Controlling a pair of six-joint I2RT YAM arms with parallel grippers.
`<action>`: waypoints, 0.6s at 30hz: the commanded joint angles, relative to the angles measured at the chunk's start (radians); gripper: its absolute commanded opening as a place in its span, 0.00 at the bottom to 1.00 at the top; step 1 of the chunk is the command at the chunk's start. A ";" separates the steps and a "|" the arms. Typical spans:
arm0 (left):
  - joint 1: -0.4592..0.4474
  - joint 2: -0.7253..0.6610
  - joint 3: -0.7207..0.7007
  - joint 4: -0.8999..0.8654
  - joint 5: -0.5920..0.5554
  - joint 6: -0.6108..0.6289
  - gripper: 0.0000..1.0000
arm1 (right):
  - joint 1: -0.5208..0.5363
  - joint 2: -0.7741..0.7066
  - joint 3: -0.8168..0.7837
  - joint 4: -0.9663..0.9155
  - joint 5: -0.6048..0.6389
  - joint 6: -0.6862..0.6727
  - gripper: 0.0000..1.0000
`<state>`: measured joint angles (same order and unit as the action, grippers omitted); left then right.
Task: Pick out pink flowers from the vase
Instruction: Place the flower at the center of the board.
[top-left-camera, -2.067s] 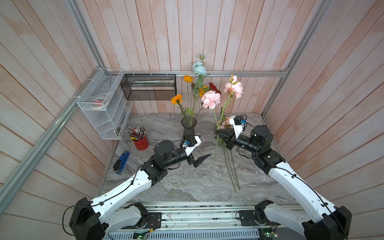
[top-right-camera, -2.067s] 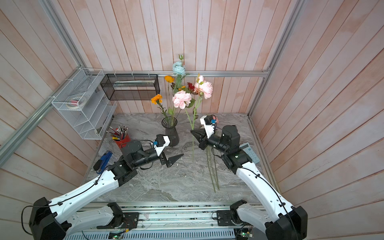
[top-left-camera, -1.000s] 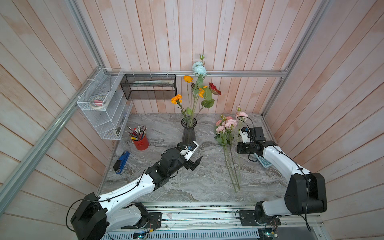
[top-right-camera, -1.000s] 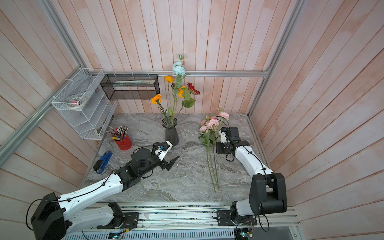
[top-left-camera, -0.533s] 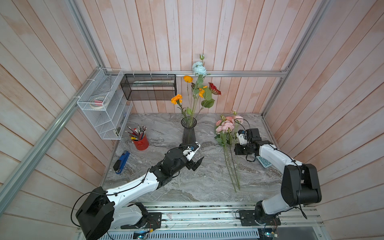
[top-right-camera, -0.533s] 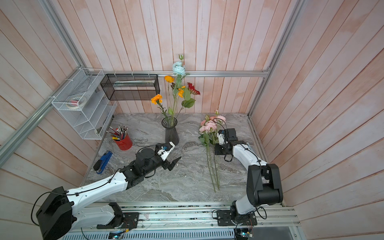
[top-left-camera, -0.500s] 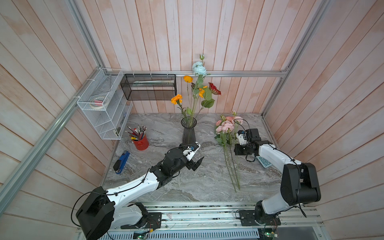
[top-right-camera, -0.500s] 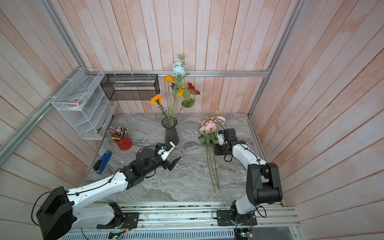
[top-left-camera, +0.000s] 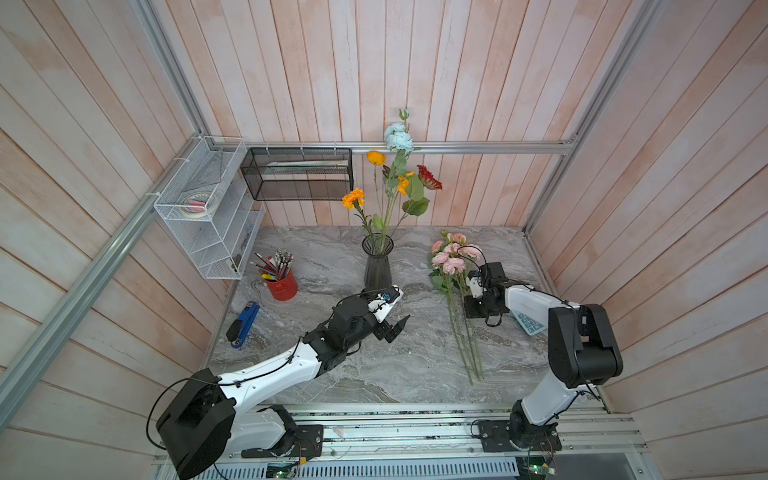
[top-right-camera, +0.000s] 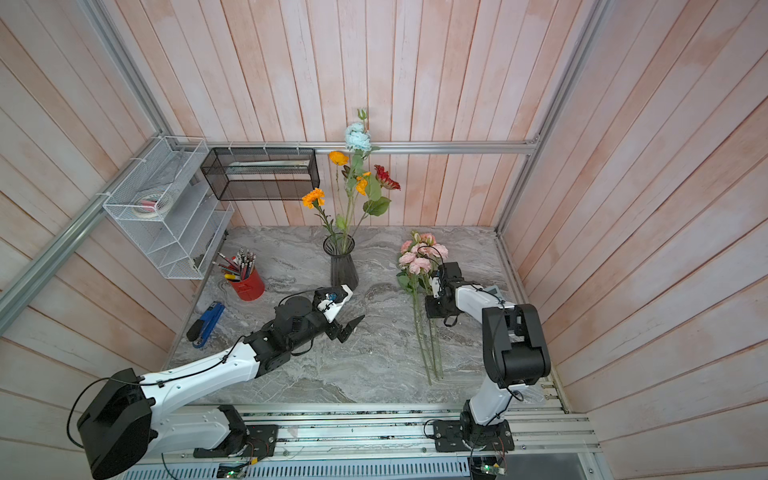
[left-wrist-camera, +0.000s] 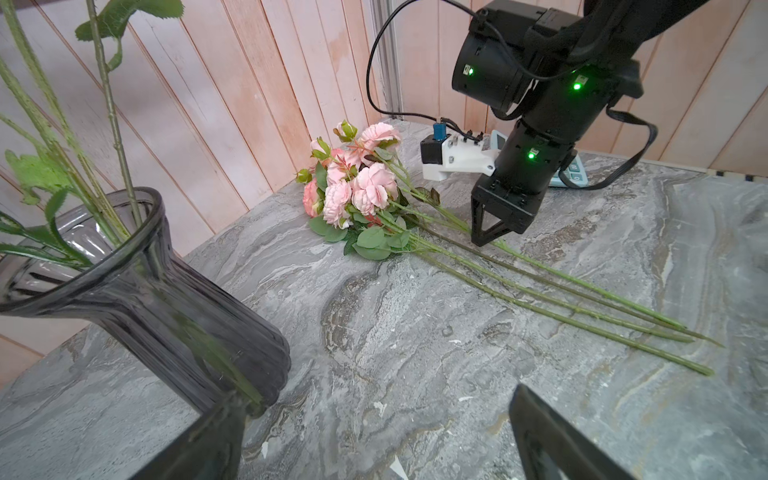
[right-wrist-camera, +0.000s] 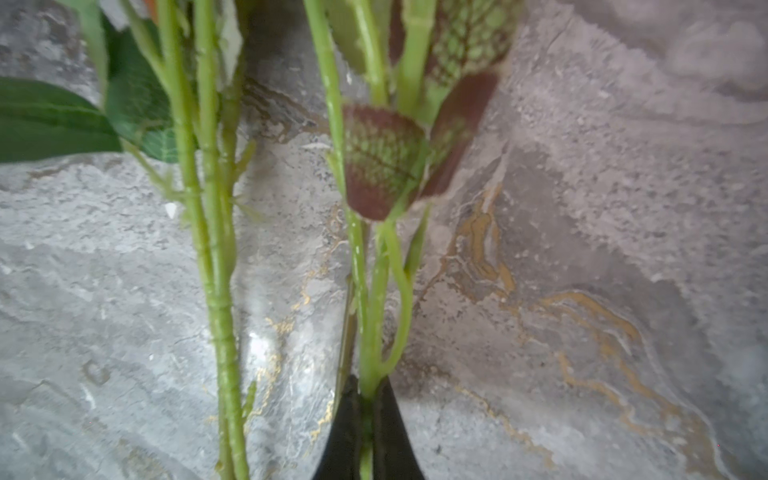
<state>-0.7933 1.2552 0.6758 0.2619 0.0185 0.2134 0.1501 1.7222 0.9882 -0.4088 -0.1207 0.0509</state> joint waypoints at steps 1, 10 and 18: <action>-0.004 -0.003 -0.019 0.007 0.011 -0.003 1.00 | 0.009 0.034 0.023 -0.006 0.057 -0.004 0.01; -0.004 -0.010 -0.015 -0.002 0.017 -0.009 1.00 | 0.024 0.003 0.010 0.004 0.079 0.000 0.08; -0.006 -0.036 -0.015 -0.010 0.020 -0.019 1.00 | 0.032 -0.055 0.010 -0.008 0.098 0.007 0.20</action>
<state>-0.7933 1.2457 0.6670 0.2584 0.0223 0.2123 0.1726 1.7035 0.9916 -0.4015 -0.0433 0.0547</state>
